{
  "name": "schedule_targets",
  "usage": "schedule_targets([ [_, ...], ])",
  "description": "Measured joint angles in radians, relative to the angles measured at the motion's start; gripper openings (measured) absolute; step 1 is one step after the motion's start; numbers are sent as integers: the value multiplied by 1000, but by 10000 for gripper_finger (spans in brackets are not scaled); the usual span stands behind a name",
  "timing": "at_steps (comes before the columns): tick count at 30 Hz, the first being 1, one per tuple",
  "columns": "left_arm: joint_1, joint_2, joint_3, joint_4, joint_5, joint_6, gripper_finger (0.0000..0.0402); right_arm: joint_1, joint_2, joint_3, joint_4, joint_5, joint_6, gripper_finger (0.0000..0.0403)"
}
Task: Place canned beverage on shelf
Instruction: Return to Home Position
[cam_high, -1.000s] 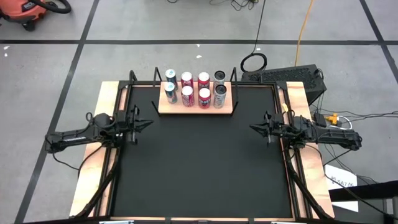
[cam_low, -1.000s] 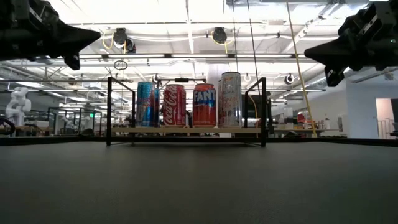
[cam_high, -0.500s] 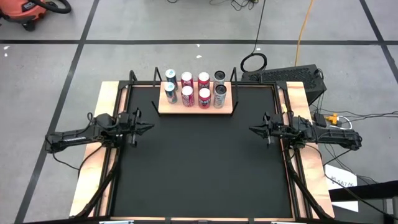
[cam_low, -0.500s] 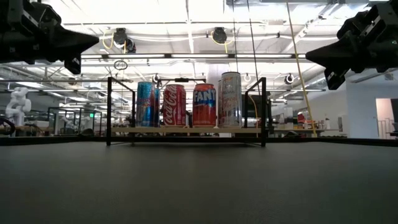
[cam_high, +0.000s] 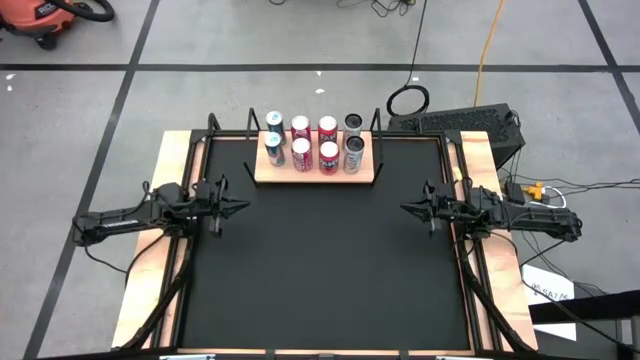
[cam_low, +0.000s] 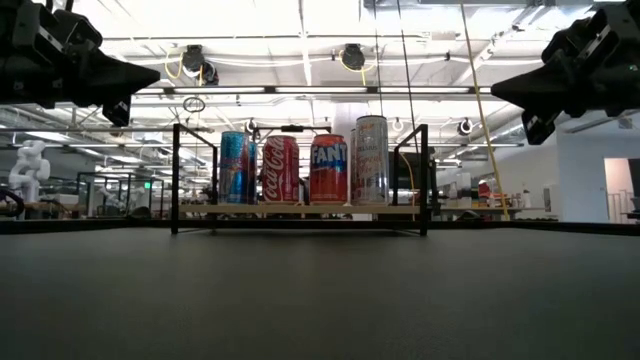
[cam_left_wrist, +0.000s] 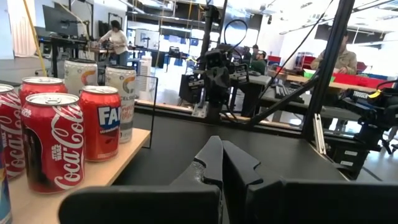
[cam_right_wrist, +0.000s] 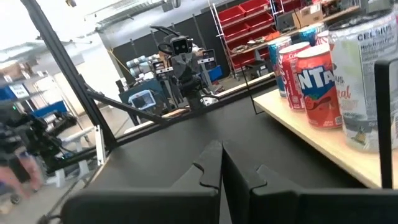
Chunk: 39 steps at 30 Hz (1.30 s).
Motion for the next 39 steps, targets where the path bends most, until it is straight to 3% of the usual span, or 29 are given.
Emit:
schedule_targets([
  [39, 0, 0, -2, 0, -1, 2, 2, 0, 0, 0, 2, 2, 36, 0],
])
